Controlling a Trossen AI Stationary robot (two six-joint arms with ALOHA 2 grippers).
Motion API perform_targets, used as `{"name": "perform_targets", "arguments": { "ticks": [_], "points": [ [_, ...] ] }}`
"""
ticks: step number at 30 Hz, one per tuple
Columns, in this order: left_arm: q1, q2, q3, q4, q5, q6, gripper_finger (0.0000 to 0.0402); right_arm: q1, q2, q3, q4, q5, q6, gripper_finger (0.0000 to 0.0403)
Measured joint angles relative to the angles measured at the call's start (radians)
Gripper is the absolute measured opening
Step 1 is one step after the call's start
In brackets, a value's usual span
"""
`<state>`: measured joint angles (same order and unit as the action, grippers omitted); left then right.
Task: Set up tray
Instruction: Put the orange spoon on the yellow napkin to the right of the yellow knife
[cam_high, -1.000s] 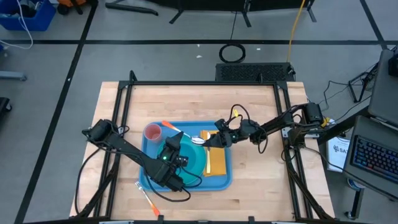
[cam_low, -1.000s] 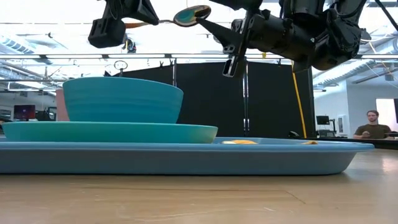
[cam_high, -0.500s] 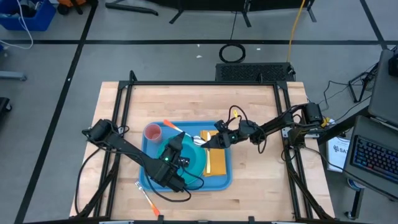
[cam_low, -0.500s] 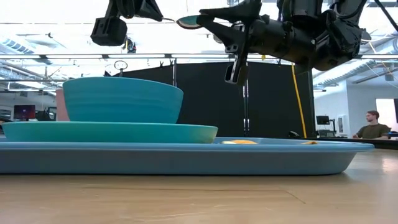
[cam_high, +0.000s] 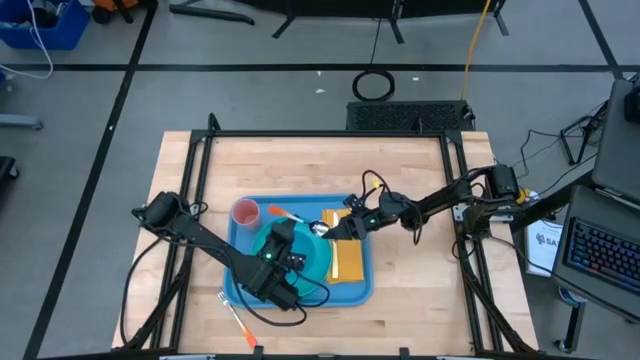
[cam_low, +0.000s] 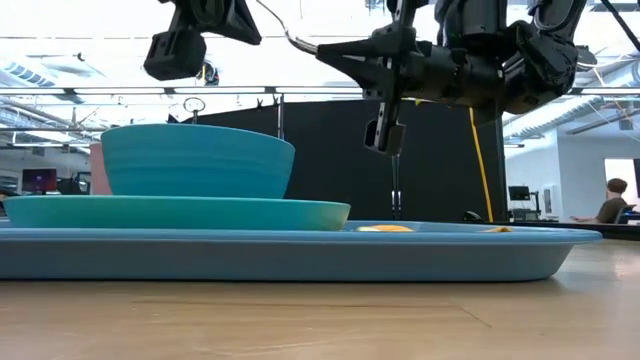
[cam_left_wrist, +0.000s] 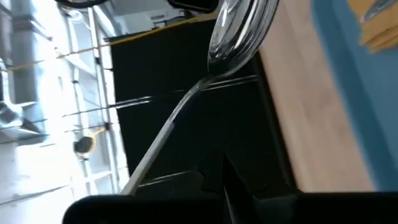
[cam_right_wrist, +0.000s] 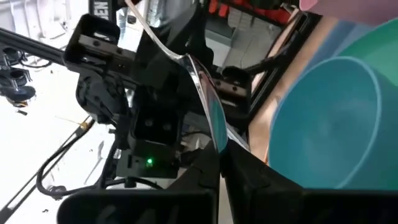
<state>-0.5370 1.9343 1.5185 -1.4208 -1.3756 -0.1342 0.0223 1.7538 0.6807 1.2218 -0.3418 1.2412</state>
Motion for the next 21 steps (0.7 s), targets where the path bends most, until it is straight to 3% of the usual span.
{"name": "perform_targets", "arguments": {
  "ticks": [9,14,21],
  "points": [
    [-0.036,0.000,0.000,-0.004,0.124,-0.200,0.0015,-0.022,-0.039,-0.002,-0.137,-0.056,-0.044,0.0001],
    [-0.078,0.000,0.000,-0.021,0.121,-0.311,0.0003,-0.062,-0.173,-0.002,-0.359,-0.028,-0.192,0.0001],
    [-0.105,0.000,0.000,-0.022,0.164,-0.480,0.0032,-0.111,-0.384,-0.002,-0.679,0.002,-0.336,0.0000]
  ]
}}
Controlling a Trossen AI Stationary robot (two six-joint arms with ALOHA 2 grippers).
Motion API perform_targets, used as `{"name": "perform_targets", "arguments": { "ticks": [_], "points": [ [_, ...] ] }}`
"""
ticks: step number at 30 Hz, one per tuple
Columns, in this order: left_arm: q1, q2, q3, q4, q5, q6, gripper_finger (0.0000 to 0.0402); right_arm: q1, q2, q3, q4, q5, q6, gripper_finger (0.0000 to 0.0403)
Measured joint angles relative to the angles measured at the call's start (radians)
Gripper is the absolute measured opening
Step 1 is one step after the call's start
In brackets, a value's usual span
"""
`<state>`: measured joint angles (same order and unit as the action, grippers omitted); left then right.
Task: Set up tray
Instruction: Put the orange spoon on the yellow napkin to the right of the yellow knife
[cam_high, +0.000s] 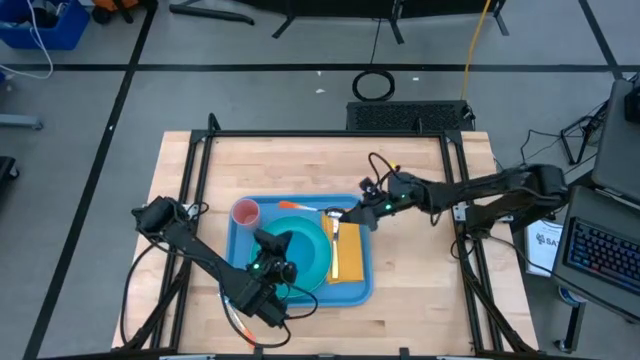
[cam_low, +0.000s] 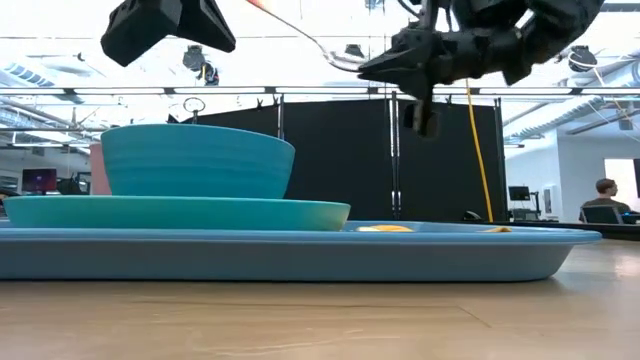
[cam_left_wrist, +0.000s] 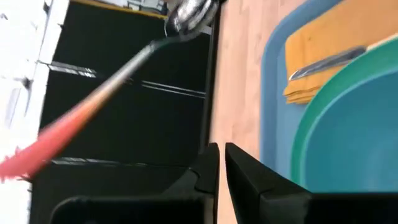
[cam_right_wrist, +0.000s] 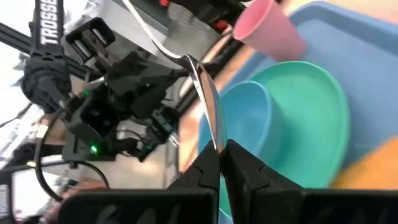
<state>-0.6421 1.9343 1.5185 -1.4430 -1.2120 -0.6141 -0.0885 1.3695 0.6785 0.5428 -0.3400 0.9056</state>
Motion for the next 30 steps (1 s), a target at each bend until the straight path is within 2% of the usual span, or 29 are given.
{"name": "perform_targets", "arguments": {
  "ticks": [7,14,21,30],
  "points": [
    [-0.022,0.000,0.000,-0.034,0.013,-0.244,0.0037,-0.052,-0.184,0.012,-0.357,0.003,-0.101,0.0000],
    [-0.038,0.000,0.000,-0.130,0.006,-0.540,0.0037,-0.059,-0.233,0.155,-0.742,0.074,-0.253,0.0000],
    [-0.066,0.000,0.000,-0.128,0.005,-0.603,0.0037,-0.058,-0.221,0.377,-1.124,0.123,-0.345,0.0000],
    [-0.076,0.000,-0.001,-0.128,-0.001,-0.627,0.0037,-0.076,-0.170,0.585,-1.407,0.130,-0.428,0.0000]
  ]
}}
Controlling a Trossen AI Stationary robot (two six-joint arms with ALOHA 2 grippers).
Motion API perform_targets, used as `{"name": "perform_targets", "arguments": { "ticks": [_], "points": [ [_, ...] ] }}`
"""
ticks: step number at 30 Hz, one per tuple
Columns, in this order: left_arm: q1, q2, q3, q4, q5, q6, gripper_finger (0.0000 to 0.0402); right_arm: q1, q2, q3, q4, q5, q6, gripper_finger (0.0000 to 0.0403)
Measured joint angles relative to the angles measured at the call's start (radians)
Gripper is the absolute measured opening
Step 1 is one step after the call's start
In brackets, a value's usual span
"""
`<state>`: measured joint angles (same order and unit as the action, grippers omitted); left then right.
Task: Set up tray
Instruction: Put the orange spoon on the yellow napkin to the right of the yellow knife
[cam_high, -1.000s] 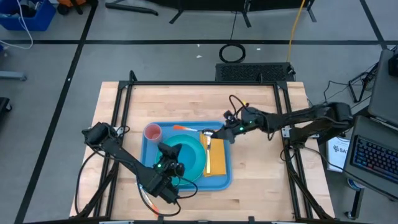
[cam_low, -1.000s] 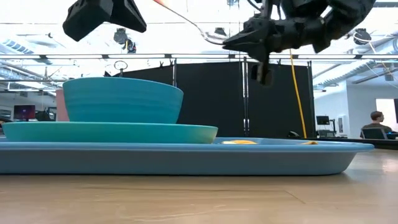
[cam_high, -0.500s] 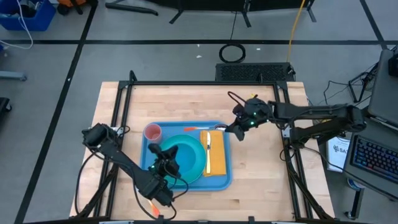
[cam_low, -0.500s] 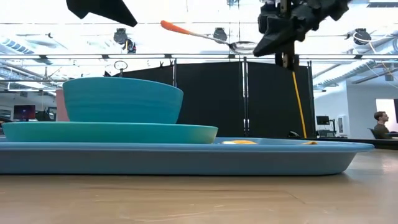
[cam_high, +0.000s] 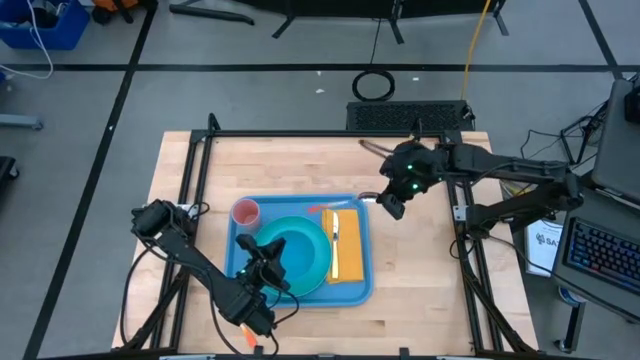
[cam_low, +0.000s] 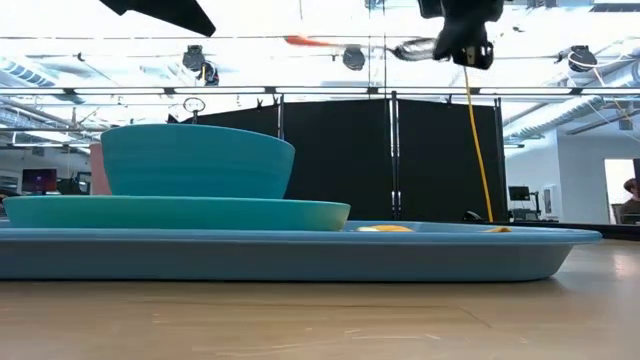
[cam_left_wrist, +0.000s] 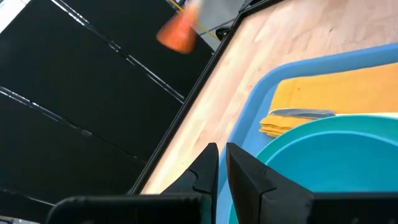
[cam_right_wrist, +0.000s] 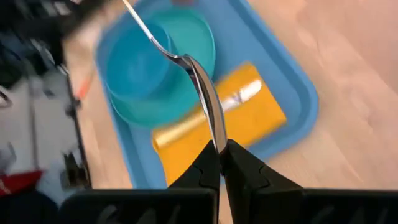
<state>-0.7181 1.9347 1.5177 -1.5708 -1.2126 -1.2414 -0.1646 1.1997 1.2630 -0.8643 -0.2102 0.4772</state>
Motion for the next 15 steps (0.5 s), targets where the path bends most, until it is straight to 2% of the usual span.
{"name": "perform_targets", "arguments": {
  "ticks": [7,15],
  "points": [
    [-0.001,0.000,0.000,0.000,0.000,-0.016,0.0037,0.000,0.180,0.210,-0.365,-0.027,-0.095,0.0000],
    [-0.001,0.000,0.000,0.000,0.002,-0.018,0.0037,0.000,0.379,0.472,-0.683,-0.052,-0.231,0.0000]
  ]
}}
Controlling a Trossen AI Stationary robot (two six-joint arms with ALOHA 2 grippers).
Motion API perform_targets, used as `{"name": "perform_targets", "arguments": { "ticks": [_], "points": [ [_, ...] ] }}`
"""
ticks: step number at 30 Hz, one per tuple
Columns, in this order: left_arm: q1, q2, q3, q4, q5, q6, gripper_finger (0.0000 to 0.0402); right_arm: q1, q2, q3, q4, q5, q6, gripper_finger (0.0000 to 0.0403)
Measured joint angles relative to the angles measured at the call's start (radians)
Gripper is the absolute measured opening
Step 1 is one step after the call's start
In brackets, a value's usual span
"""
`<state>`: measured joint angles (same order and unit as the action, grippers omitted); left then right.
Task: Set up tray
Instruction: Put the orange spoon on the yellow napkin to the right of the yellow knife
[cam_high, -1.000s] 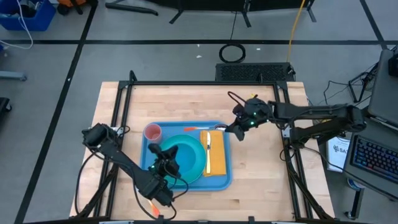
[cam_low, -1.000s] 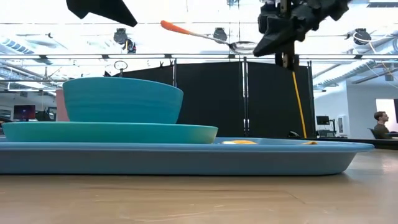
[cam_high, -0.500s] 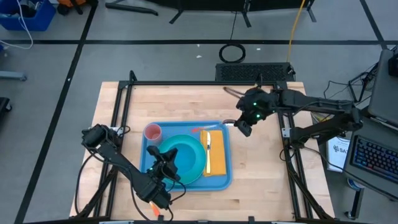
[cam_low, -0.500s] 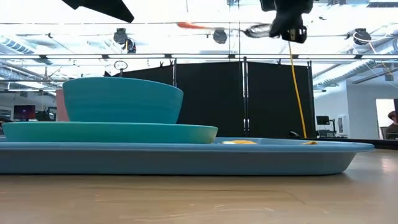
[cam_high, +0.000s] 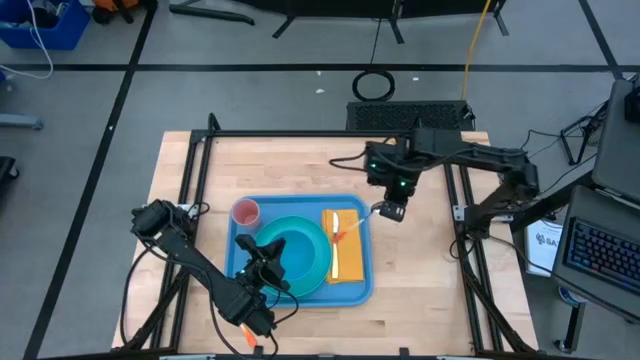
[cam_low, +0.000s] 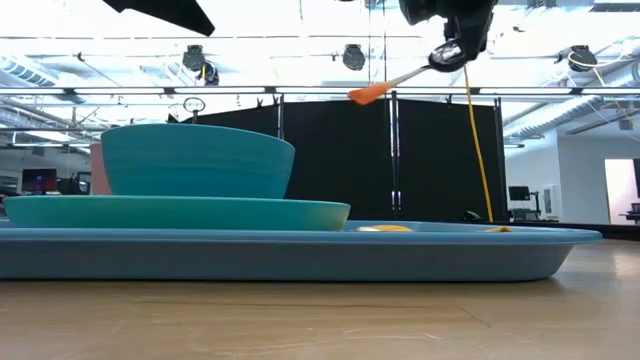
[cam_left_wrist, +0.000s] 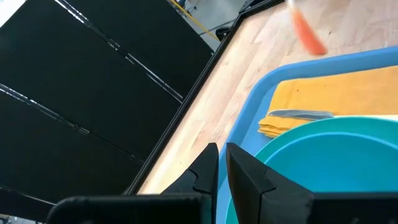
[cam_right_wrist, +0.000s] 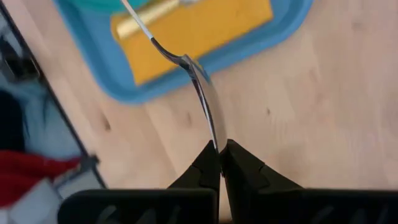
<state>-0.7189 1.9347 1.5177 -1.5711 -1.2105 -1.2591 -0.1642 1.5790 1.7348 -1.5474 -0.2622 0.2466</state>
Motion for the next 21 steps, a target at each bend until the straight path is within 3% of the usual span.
{"name": "perform_targets", "arguments": {
  "ticks": [6,14,21],
  "points": [
    [-0.005,0.000,0.000,0.000,0.009,0.000,0.0037,0.000,0.109,0.115,-0.020,-0.083,-0.115,0.0000],
    [-0.024,0.000,0.000,0.001,0.009,-0.071,0.0037,0.061,0.176,0.123,-0.024,-0.076,-0.179,0.0000],
    [-0.040,0.000,0.000,0.056,-0.012,-0.286,0.0037,0.198,0.176,0.123,-0.022,0.052,-0.156,0.0000]
  ]
}}
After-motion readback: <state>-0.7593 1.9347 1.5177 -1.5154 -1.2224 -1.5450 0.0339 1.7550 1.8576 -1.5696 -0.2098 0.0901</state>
